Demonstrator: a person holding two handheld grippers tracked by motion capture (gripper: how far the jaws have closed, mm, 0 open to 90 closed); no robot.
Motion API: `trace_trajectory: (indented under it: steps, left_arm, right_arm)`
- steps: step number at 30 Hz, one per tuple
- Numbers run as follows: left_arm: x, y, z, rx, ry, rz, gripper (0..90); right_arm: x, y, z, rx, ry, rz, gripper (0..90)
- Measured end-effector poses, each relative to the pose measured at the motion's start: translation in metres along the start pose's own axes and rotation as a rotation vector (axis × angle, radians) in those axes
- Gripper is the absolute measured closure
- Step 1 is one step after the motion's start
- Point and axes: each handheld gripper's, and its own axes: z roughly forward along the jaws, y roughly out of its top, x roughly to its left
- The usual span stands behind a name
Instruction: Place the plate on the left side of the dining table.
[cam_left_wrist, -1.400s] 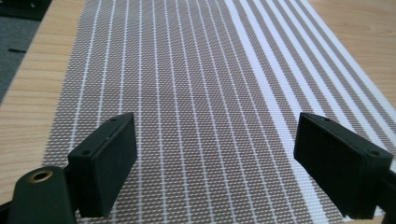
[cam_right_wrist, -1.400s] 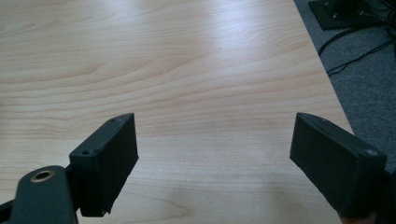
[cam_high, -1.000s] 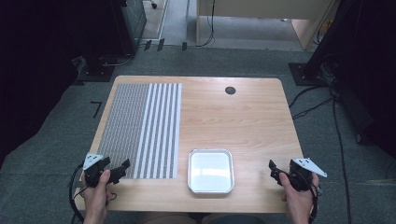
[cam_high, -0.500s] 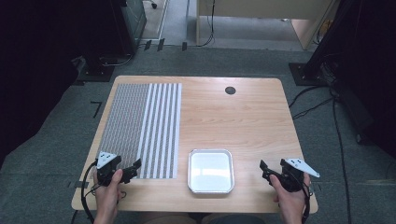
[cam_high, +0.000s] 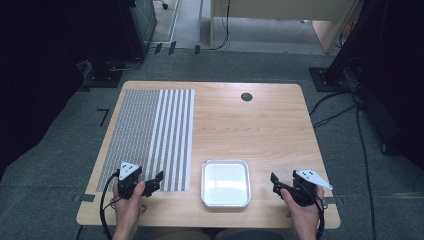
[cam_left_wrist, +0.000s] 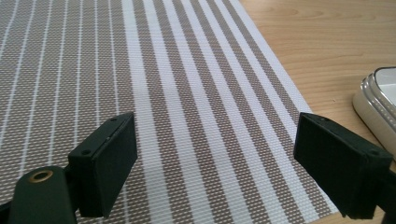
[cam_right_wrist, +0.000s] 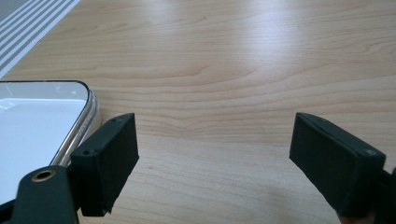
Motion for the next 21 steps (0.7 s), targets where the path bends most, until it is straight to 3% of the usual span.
trace_trajectory:
  steps: [10, 21]
  left_arm:
    - [-0.015, -0.001, 0.006, 0.004, -0.019, 0.014, 13.5]
    - [-0.045, -0.003, 0.015, 0.005, -0.065, 0.044, 13.5]
  right_arm:
    - [0.009, 0.0, 0.002, 0.001, 0.009, -0.012, 15.2]
    - [0.025, -0.002, 0.006, -0.005, 0.032, -0.001, 15.9]
